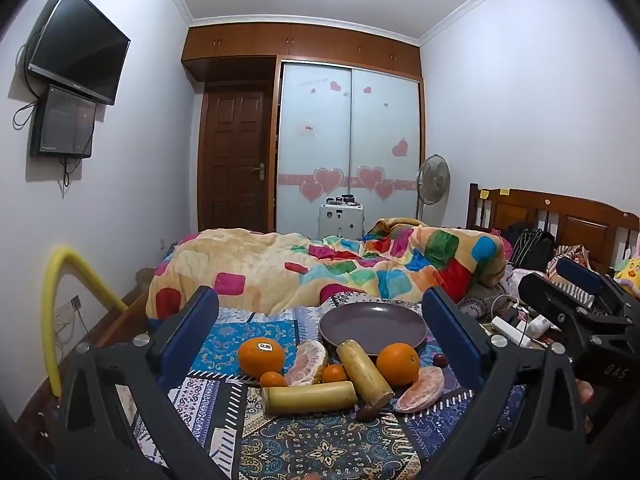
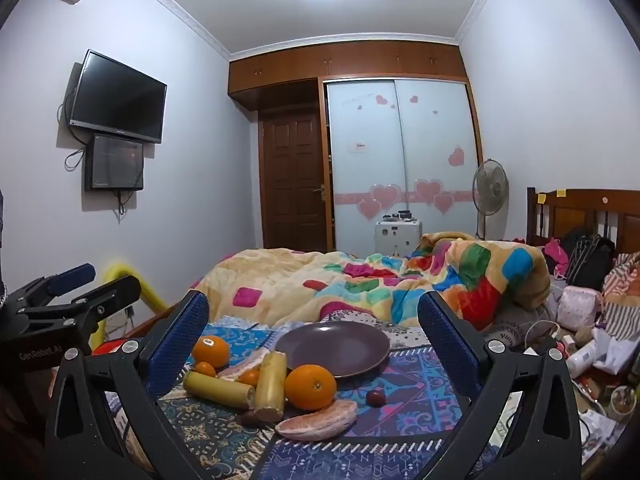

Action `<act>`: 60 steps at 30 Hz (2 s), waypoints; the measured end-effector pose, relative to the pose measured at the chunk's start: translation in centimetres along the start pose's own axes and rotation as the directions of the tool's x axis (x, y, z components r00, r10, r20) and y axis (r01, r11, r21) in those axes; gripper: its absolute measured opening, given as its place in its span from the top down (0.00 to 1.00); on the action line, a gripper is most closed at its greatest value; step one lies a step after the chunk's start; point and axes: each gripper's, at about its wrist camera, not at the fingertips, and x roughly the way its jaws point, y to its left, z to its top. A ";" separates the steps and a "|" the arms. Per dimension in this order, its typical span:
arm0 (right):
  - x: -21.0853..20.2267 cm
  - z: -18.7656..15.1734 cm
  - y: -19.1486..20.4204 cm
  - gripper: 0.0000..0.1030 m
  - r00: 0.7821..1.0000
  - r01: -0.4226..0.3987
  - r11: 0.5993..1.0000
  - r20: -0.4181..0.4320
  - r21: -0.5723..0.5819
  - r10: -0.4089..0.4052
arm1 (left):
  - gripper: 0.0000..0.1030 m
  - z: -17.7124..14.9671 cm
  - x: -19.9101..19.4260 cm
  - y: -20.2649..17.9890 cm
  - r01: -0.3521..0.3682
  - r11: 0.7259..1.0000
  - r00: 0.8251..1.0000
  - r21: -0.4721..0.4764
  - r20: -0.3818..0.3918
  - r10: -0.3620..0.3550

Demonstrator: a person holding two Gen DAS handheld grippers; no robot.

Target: Organize fruits

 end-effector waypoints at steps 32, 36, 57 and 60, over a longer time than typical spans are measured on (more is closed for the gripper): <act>0.4 -0.1 0.3 0.00 1.000 -0.005 1.000 -0.008 -0.004 0.005 | 0.00 -0.2 -0.2 -0.2 -0.003 1.000 1.000 -0.006 0.002 0.003; 0.4 -0.2 0.3 0.00 1.000 -0.005 1.000 -0.009 -0.007 0.005 | 0.00 -0.2 -0.3 -0.2 -0.001 1.000 1.000 -0.006 0.001 0.001; 0.1 0.2 0.6 0.00 1.000 -0.008 1.000 0.002 -0.011 0.008 | 0.00 -0.2 -0.5 0.2 -0.004 1.000 1.000 -0.019 0.005 0.004; 0.2 0.2 0.7 0.00 1.000 -0.010 1.000 -0.001 -0.009 0.009 | 0.00 -0.2 -0.5 0.3 -0.004 1.000 1.000 -0.019 0.005 0.004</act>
